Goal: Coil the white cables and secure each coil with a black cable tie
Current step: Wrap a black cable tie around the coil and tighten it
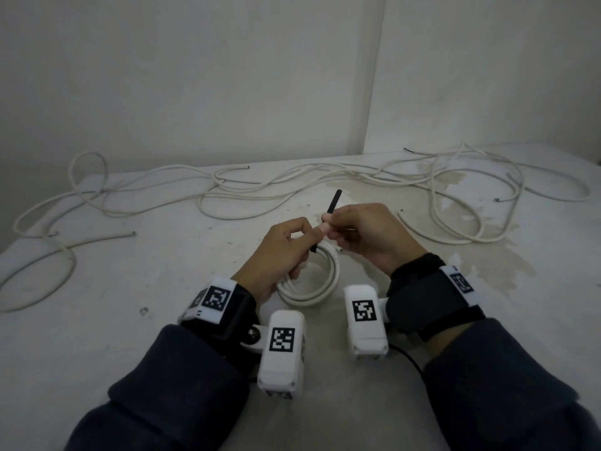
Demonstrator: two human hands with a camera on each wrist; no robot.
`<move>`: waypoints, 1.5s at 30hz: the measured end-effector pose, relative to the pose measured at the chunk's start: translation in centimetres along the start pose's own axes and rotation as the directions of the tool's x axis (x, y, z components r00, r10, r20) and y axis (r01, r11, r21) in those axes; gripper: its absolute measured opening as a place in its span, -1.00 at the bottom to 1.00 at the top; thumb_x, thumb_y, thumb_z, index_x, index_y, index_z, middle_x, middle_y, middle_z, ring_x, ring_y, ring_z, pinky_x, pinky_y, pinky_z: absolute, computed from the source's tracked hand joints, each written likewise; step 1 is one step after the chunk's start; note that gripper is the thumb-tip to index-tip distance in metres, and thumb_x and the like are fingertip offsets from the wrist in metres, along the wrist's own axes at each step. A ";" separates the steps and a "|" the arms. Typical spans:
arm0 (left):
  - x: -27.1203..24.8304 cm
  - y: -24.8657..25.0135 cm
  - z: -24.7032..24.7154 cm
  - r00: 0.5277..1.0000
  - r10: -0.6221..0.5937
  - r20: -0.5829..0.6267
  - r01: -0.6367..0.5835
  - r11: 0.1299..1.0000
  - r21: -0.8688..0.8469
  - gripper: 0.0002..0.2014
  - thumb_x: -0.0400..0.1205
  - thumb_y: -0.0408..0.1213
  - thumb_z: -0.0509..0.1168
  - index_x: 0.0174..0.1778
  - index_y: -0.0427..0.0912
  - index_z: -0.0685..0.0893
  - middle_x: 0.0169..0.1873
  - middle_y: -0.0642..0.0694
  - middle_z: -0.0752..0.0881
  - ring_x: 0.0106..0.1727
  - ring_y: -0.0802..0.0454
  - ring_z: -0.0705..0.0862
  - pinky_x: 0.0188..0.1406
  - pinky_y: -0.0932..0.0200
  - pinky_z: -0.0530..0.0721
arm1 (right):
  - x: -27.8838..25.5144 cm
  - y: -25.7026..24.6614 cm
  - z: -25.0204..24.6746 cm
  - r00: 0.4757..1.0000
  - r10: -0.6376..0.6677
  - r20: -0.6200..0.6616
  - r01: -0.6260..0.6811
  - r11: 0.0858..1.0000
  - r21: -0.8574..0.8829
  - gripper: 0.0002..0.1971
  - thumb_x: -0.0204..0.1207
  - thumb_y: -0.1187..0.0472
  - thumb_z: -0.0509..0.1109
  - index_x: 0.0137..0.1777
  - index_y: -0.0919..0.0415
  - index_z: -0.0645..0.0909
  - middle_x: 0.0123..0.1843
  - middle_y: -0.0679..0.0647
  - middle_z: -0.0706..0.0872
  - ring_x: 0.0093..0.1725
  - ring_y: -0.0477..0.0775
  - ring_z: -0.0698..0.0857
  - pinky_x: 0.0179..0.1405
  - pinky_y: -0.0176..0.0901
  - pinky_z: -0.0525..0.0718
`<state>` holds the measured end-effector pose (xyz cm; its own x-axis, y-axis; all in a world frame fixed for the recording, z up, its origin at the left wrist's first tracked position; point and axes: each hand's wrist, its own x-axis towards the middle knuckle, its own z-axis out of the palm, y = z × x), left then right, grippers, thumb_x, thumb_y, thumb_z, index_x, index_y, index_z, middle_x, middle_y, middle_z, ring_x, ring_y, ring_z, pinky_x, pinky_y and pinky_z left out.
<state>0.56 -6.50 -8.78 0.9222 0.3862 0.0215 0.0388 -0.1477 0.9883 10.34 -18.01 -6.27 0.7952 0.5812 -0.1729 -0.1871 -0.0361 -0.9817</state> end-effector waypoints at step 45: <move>10.9 7.6 20.4 0.976 -0.179 0.125 0.183 0.983 -0.014 -0.78 0.61 -0.18 0.36 -0.20 -0.28 0.64 -0.48 -0.10 0.48 -0.70 0.14 0.29 -0.73 0.37 0.24 | -3.1 -4.4 -20.9 0.979 -0.074 -0.190 0.022 0.965 -0.262 -0.82 0.32 0.40 0.61 -0.08 0.30 0.76 -0.26 0.22 0.80 -0.33 0.08 0.77 -0.31 -0.14 0.78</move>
<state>18.74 -22.03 -4.08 0.9411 0.2893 -0.1753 0.2011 -0.0616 0.9776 20.70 -36.65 -3.13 0.9020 0.4170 -0.1122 -0.0120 -0.2354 -0.9718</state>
